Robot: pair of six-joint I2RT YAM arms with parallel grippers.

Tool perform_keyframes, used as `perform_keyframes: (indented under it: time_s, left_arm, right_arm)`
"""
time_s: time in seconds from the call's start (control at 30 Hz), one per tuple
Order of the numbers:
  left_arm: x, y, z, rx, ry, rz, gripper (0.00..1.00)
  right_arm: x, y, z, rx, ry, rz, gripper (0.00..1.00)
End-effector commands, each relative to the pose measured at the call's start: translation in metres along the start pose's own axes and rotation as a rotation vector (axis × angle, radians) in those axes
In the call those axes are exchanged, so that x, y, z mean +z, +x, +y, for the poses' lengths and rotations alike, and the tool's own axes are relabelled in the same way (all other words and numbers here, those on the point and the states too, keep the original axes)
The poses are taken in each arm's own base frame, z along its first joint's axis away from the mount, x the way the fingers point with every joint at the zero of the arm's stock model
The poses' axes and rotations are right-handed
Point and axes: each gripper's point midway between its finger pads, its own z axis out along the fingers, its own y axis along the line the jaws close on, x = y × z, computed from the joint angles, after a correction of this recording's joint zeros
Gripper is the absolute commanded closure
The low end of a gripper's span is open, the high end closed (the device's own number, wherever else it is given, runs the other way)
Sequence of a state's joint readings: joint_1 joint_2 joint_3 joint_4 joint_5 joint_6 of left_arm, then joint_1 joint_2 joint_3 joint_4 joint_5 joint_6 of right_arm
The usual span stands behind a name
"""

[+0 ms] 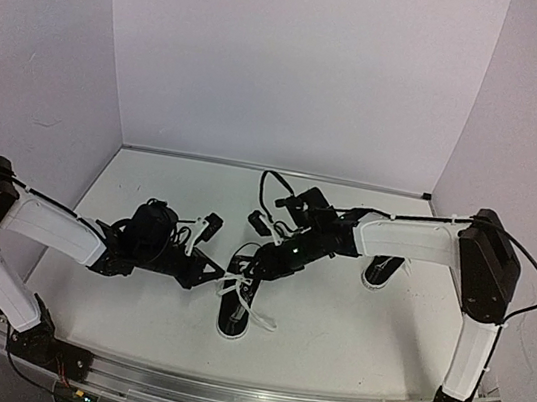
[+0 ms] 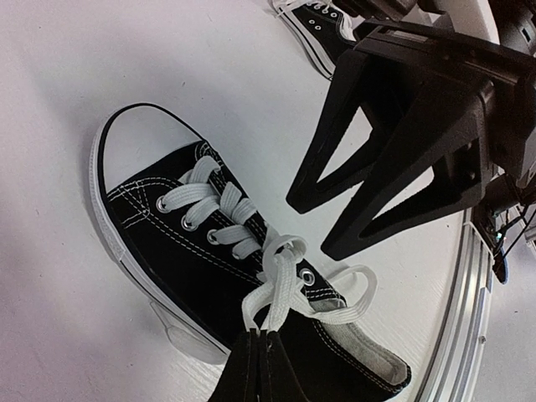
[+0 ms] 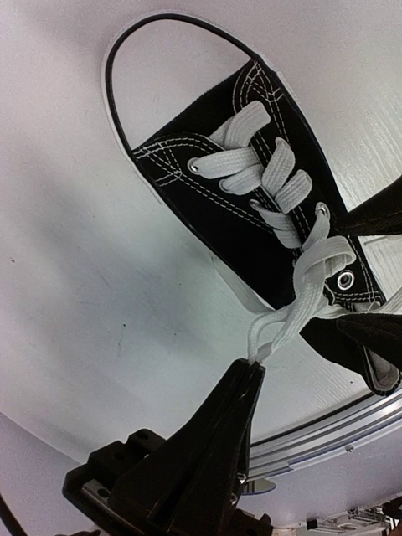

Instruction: Tie the shoes

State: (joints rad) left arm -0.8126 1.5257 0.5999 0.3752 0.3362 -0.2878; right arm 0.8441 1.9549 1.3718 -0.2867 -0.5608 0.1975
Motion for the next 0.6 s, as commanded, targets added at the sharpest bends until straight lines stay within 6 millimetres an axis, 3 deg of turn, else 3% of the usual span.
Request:
perform_keyframes:
  time_s: [0.0, 0.43, 0.57]
  left_arm:
    - [-0.002, -0.007, 0.004, 0.004, -0.018, -0.022, 1.0]
    - [0.002, -0.009, 0.002, 0.004, -0.006, -0.018, 1.0]
    - [0.002, -0.009, 0.002, 0.005, -0.007, -0.017, 1.0]
  right_arm:
    - [0.005, -0.004, 0.002, -0.039, 0.015, 0.011, 0.71]
    - [0.015, 0.002, 0.001, -0.049, 0.024, 0.042, 0.7]
    - [0.016, 0.001, 0.0, -0.048, 0.03, 0.043, 0.77]
